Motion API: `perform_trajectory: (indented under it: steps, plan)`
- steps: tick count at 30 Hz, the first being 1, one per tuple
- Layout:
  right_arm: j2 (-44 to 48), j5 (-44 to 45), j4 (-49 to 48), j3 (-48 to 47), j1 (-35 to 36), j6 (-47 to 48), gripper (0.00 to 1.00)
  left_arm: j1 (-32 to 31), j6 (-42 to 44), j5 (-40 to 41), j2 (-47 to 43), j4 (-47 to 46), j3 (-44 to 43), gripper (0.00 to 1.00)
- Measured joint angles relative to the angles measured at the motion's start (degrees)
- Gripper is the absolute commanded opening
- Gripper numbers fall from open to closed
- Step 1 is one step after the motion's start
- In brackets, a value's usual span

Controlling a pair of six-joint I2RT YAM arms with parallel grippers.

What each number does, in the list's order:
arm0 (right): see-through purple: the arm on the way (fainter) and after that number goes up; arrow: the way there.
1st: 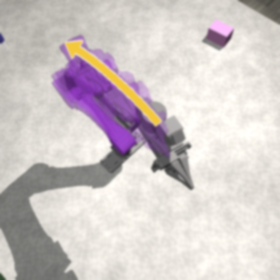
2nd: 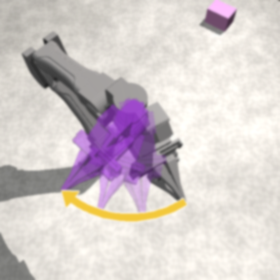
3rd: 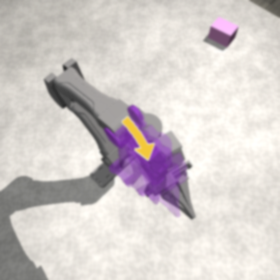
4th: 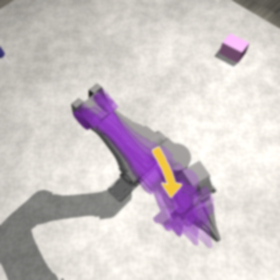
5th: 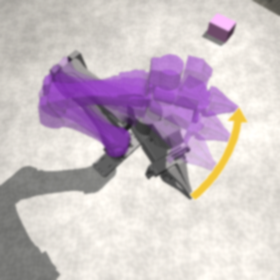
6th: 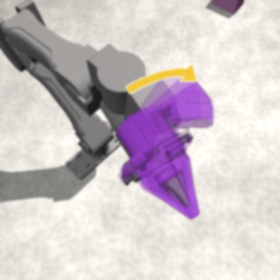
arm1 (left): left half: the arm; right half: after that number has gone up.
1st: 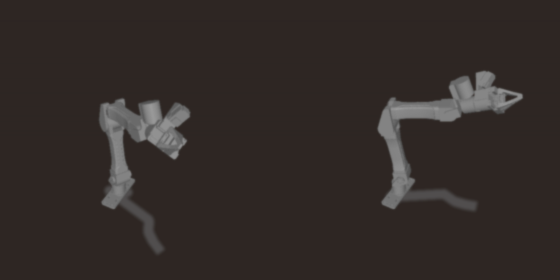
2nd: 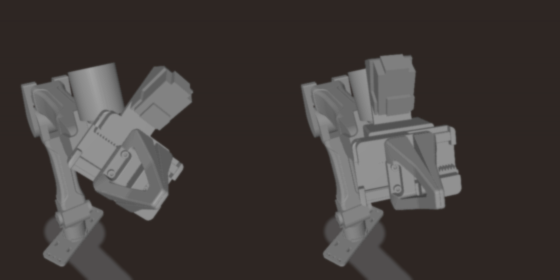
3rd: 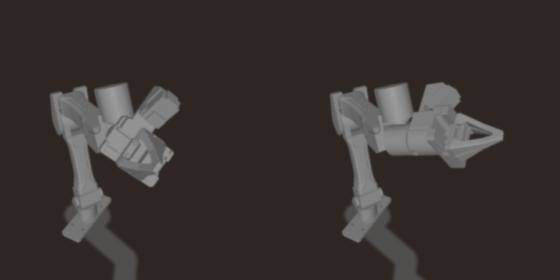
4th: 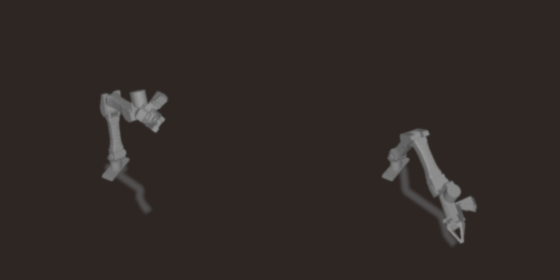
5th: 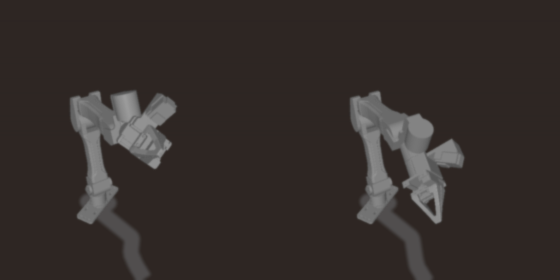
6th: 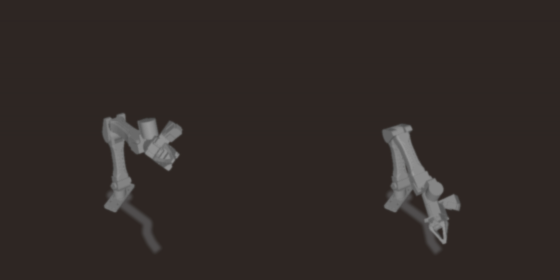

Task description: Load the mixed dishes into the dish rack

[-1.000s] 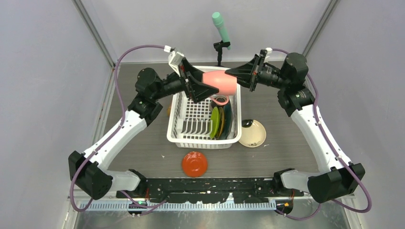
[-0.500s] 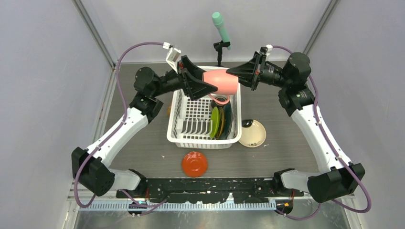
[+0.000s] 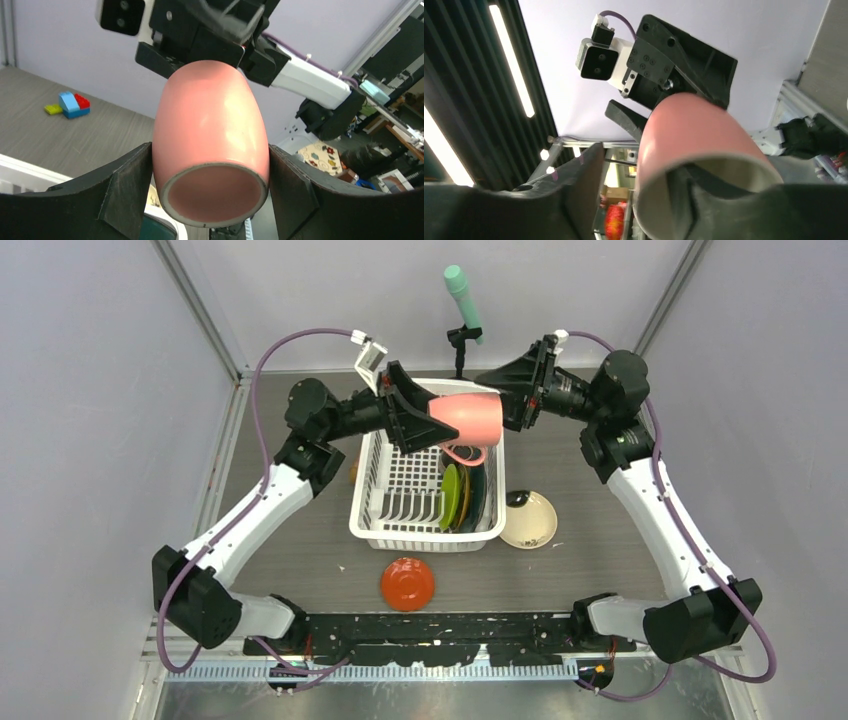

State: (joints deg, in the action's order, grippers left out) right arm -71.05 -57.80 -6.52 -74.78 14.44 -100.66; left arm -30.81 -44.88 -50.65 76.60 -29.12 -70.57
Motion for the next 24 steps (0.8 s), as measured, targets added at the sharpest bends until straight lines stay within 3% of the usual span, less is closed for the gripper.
perform_trajectory:
  steps: [2,6,11,24]
  plan:
    - [-0.4,0.7,-0.7,0.4,0.1,1.3,0.76,-0.6,1.0,-0.2,-0.1,2.1,0.0,0.0]
    - [-0.9,1.5,1.9,0.5,0.1,4.9,0.76,0.3,3.2,0.3,-0.9,8.2,0.0,0.0]
    - [-1.8,3.4,5.8,0.5,-0.3,9.2,0.85,2.8,3.9,1.1,-1.3,13.4,-0.7,0.0]
    - [-3.3,11.6,32.0,-0.2,-13.4,28.9,0.89,8.5,8.3,11.4,4.2,30.9,-7.1,0.0]
